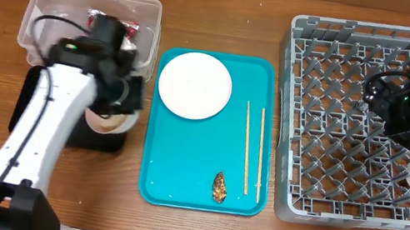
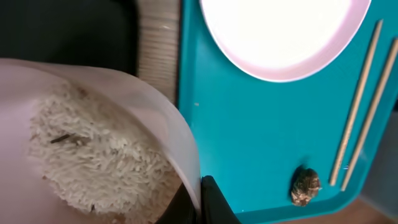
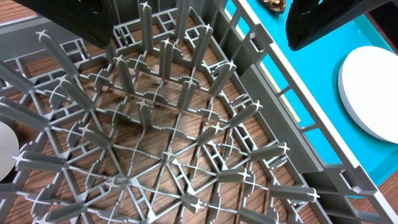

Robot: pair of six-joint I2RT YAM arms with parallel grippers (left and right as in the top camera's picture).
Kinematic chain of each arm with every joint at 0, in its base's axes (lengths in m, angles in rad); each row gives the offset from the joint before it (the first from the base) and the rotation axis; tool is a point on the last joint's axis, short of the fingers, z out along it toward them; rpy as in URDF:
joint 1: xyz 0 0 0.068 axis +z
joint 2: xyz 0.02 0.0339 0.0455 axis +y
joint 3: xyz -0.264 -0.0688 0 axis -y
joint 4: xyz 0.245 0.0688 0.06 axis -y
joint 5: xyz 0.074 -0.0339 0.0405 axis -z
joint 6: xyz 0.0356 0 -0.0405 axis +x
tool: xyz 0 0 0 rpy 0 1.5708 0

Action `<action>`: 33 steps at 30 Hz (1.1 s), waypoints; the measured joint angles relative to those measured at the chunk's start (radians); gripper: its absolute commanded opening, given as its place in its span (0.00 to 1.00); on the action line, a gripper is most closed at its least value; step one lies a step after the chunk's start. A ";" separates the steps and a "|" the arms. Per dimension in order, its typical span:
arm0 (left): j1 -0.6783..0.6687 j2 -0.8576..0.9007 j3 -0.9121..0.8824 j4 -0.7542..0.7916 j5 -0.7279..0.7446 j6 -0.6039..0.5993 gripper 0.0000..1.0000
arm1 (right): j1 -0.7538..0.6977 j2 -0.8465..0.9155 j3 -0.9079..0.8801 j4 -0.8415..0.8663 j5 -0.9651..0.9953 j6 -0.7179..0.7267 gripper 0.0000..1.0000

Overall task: Sort waste into correct bins and load items into the dishwasher
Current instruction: 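Carry the rice plate with the left gripper over the black tray, then tilt the rice plate with the left gripper to pour rice onto the black tray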

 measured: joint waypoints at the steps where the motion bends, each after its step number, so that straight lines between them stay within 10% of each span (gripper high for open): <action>1: 0.045 0.000 0.000 0.000 0.035 0.025 0.04 | 0.000 0.000 0.000 -0.001 0.000 0.000 0.91; 12: 0.467 0.121 -0.047 0.074 0.500 0.293 0.04 | 0.000 0.000 0.000 -0.008 0.000 0.000 0.91; 33: 0.680 0.379 -0.061 -0.077 1.023 0.540 0.04 | 0.000 0.000 0.000 -0.014 0.000 0.000 0.91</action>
